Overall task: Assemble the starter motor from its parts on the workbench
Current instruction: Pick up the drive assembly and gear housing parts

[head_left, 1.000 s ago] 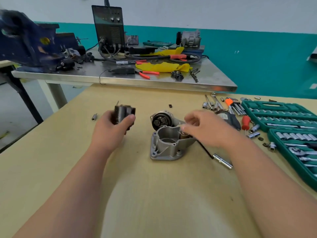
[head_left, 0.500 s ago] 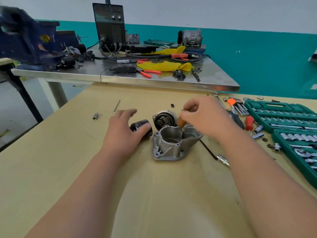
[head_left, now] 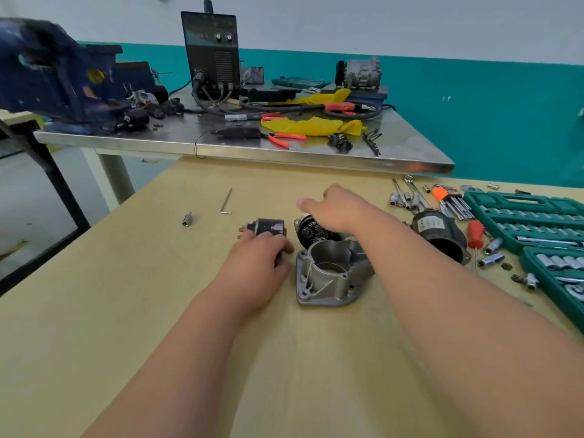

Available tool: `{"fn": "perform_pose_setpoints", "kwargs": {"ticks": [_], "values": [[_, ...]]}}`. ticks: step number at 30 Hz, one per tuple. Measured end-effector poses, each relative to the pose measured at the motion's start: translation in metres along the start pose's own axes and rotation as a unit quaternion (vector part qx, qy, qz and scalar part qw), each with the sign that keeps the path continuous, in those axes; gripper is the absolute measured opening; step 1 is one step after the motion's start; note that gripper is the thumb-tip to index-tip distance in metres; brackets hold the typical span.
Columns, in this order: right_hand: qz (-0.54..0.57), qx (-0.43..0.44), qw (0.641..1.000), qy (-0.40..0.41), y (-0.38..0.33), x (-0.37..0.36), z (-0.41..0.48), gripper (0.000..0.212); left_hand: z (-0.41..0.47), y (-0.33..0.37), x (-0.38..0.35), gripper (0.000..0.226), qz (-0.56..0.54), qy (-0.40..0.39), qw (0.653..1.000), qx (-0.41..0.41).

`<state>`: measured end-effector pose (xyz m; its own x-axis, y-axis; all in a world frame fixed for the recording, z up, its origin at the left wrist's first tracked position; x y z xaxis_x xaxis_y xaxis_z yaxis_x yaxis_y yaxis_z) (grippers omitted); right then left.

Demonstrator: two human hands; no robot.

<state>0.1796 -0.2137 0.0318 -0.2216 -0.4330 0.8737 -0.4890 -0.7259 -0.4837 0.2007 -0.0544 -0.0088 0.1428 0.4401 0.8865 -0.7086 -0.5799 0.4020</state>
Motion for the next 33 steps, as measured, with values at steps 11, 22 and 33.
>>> {"fn": "perform_pose_setpoints", "kwargs": {"ticks": [11,22,33], "values": [[-0.009,0.078,0.996,-0.039,-0.01,-0.014,0.022,0.04,0.002,-0.016,-0.001,0.038,-0.123,0.029,0.99,0.058],[0.064,0.093,0.993,0.033,0.017,0.02,0.007,0.041,0.005,-0.021,-0.009,0.036,-0.125,0.045,0.988,0.08],[0.034,0.166,0.962,0.214,0.076,0.044,-0.09,0.026,-0.008,0.034,-0.016,0.096,-0.107,0.013,0.994,-0.033]]}}
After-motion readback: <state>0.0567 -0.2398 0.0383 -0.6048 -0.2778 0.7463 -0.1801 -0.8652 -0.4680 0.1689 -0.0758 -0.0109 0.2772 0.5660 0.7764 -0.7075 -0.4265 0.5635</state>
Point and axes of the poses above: each hand's wrist, its own z-axis towards the middle knuckle, its own x-axis out of the back of the hand, y = z × x, the point moved 7 cm from there along z, towards the middle knuckle, and after that the axes turned 1 degree about x, right-handed, at the moved point
